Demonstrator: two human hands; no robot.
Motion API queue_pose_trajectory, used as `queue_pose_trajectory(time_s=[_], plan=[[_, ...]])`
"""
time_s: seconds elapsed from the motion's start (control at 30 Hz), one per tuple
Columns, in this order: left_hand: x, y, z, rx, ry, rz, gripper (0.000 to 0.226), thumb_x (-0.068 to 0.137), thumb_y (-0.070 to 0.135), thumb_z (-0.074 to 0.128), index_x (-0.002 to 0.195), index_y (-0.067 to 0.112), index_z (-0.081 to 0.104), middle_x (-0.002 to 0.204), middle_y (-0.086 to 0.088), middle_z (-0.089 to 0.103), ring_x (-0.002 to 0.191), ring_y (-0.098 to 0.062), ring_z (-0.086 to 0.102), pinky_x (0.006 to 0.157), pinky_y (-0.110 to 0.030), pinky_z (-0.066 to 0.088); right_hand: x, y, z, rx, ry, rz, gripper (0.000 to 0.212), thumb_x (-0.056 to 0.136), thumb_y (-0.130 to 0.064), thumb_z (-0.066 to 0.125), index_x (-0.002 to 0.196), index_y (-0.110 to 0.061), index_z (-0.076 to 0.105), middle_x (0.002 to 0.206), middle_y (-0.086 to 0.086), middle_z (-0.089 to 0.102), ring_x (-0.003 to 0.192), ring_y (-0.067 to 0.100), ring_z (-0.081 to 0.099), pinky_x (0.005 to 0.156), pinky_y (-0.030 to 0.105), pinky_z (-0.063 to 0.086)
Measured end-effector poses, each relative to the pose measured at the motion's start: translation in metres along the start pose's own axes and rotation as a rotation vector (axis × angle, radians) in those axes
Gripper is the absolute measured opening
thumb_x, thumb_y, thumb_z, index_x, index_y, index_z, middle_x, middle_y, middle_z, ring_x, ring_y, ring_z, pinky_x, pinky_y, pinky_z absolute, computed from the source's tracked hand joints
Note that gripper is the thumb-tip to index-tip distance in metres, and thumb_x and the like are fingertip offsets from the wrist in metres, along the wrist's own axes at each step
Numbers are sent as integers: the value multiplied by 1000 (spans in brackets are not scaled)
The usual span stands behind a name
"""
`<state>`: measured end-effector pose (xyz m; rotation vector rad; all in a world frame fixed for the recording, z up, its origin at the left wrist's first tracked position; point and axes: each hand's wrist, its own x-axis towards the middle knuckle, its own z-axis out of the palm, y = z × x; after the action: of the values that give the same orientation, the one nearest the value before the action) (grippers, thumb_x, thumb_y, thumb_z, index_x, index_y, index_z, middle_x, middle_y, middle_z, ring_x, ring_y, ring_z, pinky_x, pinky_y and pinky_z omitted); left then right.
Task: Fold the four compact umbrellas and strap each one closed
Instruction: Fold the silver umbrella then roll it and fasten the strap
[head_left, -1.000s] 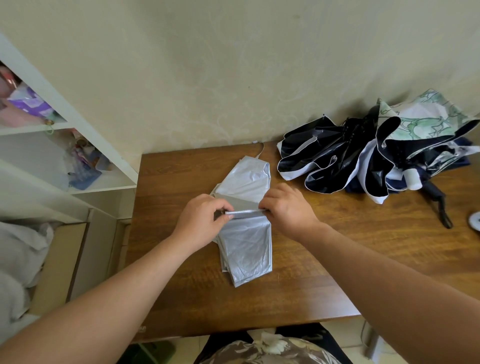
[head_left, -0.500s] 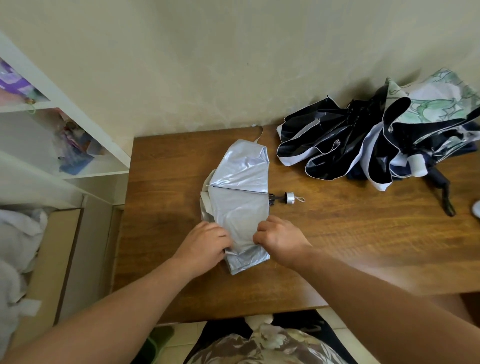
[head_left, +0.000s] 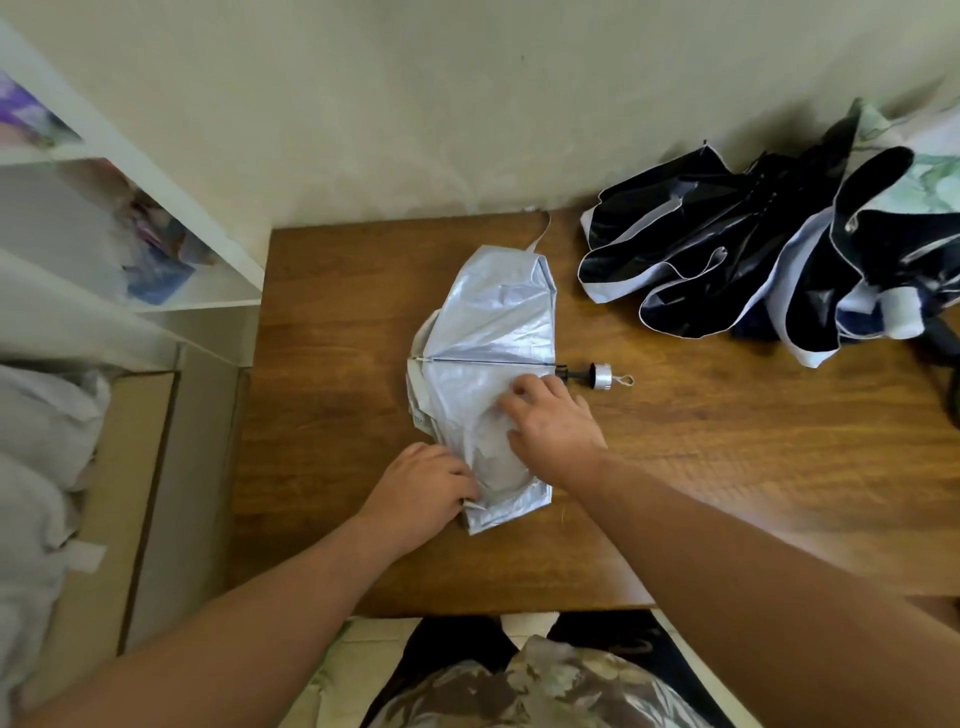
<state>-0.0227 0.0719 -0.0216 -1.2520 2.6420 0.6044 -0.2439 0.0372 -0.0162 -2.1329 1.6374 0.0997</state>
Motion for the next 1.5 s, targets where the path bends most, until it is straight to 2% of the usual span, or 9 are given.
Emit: queue_pose_trajectory(time_s=[0.17, 0.33, 0.47, 0.6, 0.73, 0.87, 1.17, 1.33, 1.5], plan=[[-7, -2, 10, 6, -44, -4, 21, 95, 34, 70, 114, 39, 79, 117, 17, 72, 118, -15, 60, 103, -38, 42, 3, 13, 3, -127, -124, -31, 70, 89, -45, 72, 150, -28, 42, 153, 1, 28, 143, 27, 28, 113, 52, 36], [8, 13, -8, 19, -59, -7, 37, 92, 40, 46, 118, 39, 73, 112, 17, 69, 111, -13, 52, 101, -38, 36, -1, 11, 15, -127, -84, -37, 62, 92, -40, 67, 148, -26, 44, 150, 4, 34, 139, 27, 34, 108, 51, 40], [53, 24, -22, -154, 187, -114, 22, 101, 25, 56, 120, 25, 67, 124, 6, 60, 114, -17, 56, 97, -33, 49, -1, 12, 19, -103, -107, -39, 59, 96, -39, 64, 149, -27, 41, 148, 3, 33, 138, 25, 34, 106, 46, 42], [71, 8, -9, -24, 1, -243, 56, 93, 37, 75, 141, 24, 50, 141, 1, 50, 130, -23, 48, 109, -37, 45, -3, 21, 15, -97, -117, -27, 64, 93, -50, 67, 148, -28, 44, 149, 1, 35, 140, 24, 34, 113, 47, 37], [43, -12, 4, 163, -119, -209, 92, 95, 72, 53, 166, 35, 9, 166, -1, 14, 154, -25, 16, 127, -47, 20, -14, 39, 21, -88, -145, 7, 90, 85, -64, 70, 158, -31, 31, 159, -3, 24, 147, 23, 25, 118, 49, 32], [16, -27, 18, 161, -248, -229, 105, 88, 90, 35, 162, 42, -23, 169, 8, -34, 158, -21, -28, 128, -60, -6, -25, 48, 24, -93, -160, 57, 105, 79, -73, 69, 162, -32, 21, 164, -6, 13, 153, 23, 12, 122, 53, 24], [15, -25, 21, 117, -245, -269, 125, 70, 99, 45, 158, 48, -27, 165, 11, -40, 154, -20, -37, 124, -67, -9, -7, -4, -1, 7, -19, 142, 43, 96, -46, 53, 130, -21, 59, 136, 4, 51, 129, 28, 43, 104, 48, 43], [15, -23, 21, 127, -237, -282, 126, 68, 100, 45, 159, 48, -24, 165, 12, -41, 154, -19, -37, 124, -67, -10, -21, -3, 27, -106, -150, 29, 96, 84, -70, 64, 158, -22, 27, 161, 2, 21, 151, 29, 19, 121, 55, 27], [14, -23, 19, 98, -238, -266, 125, 69, 99, 47, 161, 47, -19, 168, 10, -37, 155, -21, -34, 126, -63, -10, -47, 36, 38, -195, -275, 217, 119, 77, -97, 33, 161, -33, -23, 169, -10, -27, 157, 34, -22, 124, 67, 3]])
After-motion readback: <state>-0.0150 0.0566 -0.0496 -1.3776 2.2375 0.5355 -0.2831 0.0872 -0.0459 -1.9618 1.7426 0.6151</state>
